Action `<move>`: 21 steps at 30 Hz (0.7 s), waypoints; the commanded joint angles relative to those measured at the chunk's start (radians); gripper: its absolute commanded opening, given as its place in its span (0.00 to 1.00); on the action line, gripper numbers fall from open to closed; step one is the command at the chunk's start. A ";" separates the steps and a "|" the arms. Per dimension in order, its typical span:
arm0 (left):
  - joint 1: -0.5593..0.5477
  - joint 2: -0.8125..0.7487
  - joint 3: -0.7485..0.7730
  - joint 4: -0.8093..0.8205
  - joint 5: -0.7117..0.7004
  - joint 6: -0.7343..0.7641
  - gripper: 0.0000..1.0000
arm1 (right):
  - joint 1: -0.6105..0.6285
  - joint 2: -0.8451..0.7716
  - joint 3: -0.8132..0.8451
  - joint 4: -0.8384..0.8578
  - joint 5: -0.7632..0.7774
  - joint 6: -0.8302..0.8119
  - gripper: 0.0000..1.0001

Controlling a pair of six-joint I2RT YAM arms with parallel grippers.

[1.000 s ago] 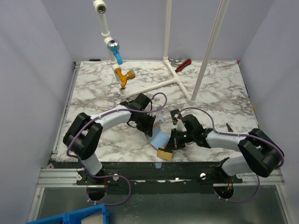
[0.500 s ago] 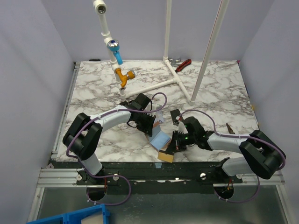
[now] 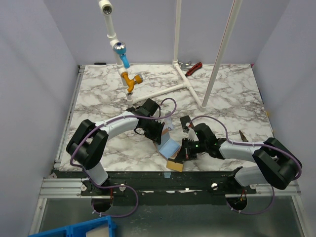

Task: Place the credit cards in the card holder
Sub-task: Open the card holder at the center of the board.

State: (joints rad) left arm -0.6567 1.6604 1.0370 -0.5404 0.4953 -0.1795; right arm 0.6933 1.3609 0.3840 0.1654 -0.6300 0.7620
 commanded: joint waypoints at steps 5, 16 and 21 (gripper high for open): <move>-0.006 -0.037 -0.013 0.011 0.034 0.014 0.02 | -0.003 0.034 -0.002 0.039 -0.004 0.013 0.01; -0.005 -0.040 -0.017 0.014 0.033 0.012 0.02 | -0.005 0.056 -0.020 0.045 -0.014 0.014 0.01; -0.006 -0.037 -0.017 0.015 0.033 0.012 0.02 | -0.006 0.034 -0.035 0.044 -0.015 0.020 0.01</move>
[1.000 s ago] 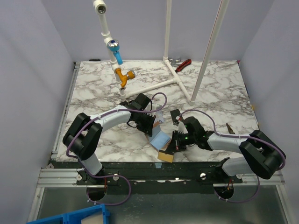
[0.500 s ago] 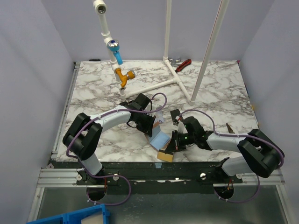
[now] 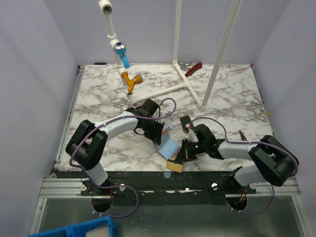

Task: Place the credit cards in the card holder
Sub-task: Open the card holder at the center of the board.

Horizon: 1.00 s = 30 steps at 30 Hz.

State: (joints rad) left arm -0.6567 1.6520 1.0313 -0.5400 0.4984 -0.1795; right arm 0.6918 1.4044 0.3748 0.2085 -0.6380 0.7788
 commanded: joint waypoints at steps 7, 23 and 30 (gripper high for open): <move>-0.013 -0.023 -0.004 0.010 0.029 0.014 0.01 | -0.008 -0.027 -0.035 -0.003 -0.003 0.005 0.01; -0.017 -0.024 -0.006 0.009 0.035 0.015 0.01 | -0.026 -0.014 0.022 0.009 0.029 -0.007 0.01; -0.017 -0.023 -0.007 0.010 0.039 0.016 0.01 | -0.040 -0.016 0.042 0.017 0.028 -0.007 0.01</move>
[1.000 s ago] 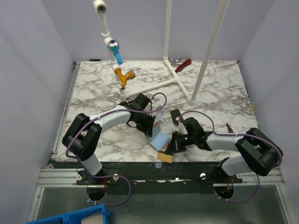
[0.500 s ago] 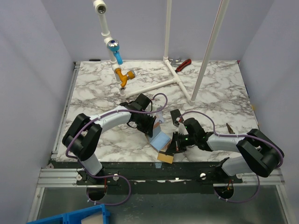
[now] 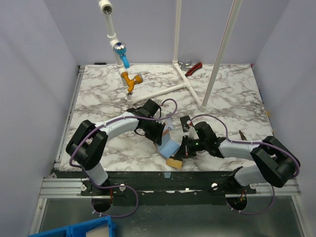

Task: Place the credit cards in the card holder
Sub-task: Open the card holder at the center of the board.

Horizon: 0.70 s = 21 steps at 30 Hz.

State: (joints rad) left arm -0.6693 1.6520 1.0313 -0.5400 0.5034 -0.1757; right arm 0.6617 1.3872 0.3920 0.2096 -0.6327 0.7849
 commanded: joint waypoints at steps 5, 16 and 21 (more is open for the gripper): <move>-0.004 -0.023 -0.007 0.009 0.035 0.013 0.01 | -0.016 -0.017 0.030 0.015 0.017 -0.008 0.01; -0.005 -0.011 -0.004 0.015 0.080 0.004 0.01 | -0.026 -0.089 0.037 -0.020 0.042 -0.006 0.01; -0.005 -0.017 -0.005 0.023 0.094 -0.008 0.05 | -0.027 -0.038 0.087 -0.003 0.040 -0.006 0.01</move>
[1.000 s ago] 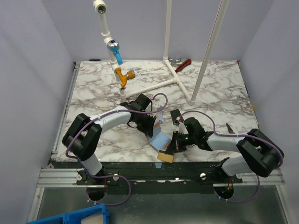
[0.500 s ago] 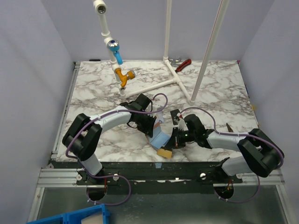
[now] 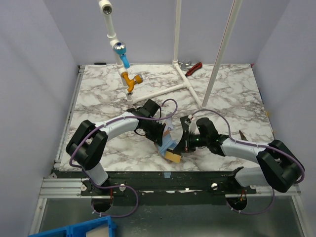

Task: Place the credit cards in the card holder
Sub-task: Open the card holder at the center of the board.

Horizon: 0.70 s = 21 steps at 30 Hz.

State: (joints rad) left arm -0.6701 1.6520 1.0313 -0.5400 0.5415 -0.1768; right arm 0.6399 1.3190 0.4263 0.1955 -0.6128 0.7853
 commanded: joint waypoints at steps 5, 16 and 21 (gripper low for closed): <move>-0.003 -0.031 -0.014 0.036 0.081 -0.020 0.09 | -0.005 0.070 0.063 0.033 0.020 -0.007 0.01; 0.012 -0.031 -0.028 0.050 0.106 -0.030 0.14 | -0.008 0.099 0.025 0.042 0.046 -0.016 0.01; 0.021 -0.030 -0.033 0.052 0.102 -0.036 0.21 | -0.008 0.103 0.005 0.002 0.064 -0.037 0.01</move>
State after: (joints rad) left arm -0.6601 1.6512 1.0142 -0.5091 0.6041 -0.2024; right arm 0.6392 1.4113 0.4580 0.2218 -0.5873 0.7799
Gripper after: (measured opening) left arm 0.180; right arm 0.009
